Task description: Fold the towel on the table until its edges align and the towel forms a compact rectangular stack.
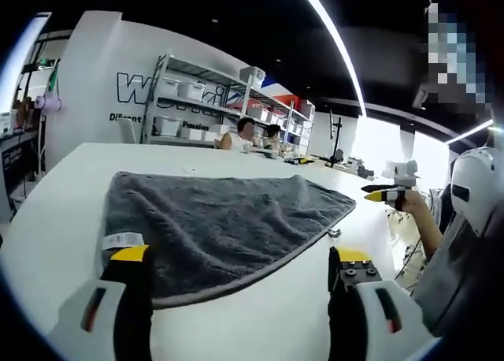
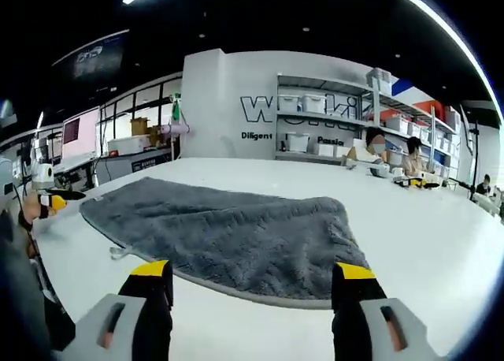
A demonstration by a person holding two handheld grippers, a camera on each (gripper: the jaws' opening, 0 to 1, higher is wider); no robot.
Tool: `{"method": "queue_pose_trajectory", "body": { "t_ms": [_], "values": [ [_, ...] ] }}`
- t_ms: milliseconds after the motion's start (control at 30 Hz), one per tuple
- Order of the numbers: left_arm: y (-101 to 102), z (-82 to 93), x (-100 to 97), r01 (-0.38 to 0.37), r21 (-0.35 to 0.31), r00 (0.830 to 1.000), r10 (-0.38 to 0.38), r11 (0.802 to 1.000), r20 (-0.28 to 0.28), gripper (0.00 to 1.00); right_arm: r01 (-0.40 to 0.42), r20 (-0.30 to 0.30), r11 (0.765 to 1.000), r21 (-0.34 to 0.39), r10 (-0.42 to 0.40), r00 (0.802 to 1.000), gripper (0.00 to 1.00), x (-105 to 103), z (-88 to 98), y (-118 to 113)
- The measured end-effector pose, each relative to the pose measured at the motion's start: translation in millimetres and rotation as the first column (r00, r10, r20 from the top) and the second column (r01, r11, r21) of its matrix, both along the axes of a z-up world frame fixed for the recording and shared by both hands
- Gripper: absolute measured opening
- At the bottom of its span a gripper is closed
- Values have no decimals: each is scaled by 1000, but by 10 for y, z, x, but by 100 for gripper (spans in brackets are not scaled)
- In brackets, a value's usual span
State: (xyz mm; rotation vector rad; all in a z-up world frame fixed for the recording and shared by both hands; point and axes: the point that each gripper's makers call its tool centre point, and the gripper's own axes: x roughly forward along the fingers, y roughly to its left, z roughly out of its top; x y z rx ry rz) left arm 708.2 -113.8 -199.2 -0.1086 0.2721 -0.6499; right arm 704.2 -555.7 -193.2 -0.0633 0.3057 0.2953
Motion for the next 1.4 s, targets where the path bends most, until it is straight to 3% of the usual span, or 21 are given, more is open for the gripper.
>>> {"method": "queue_pose_trajectory", "body": {
  "t_ms": [233,367,533,900,1400],
  "values": [
    [34,-15,4,-10,-3,1000,10,1000,-2,97,9,-2,997,78,-9,1000,90,-250,-184,196],
    [32,-25,17,-3,-1,1000,3,1000,-1,97,45,-11,994,99,-44,999,95,-327,-232,146],
    [25,-33,23,0,-11,1000,0,1000,5,97,113,5,983,143,-115,993,98,-364,-201,9],
    [121,-55,30,-14,5,1000,14,1000,4,97,106,-8,976,189,-106,994,99,-359,-244,120],
    [210,-62,-8,-40,8,999,40,999,10,99,161,-33,964,211,-158,987,99,-367,-281,24]
  ]
}}
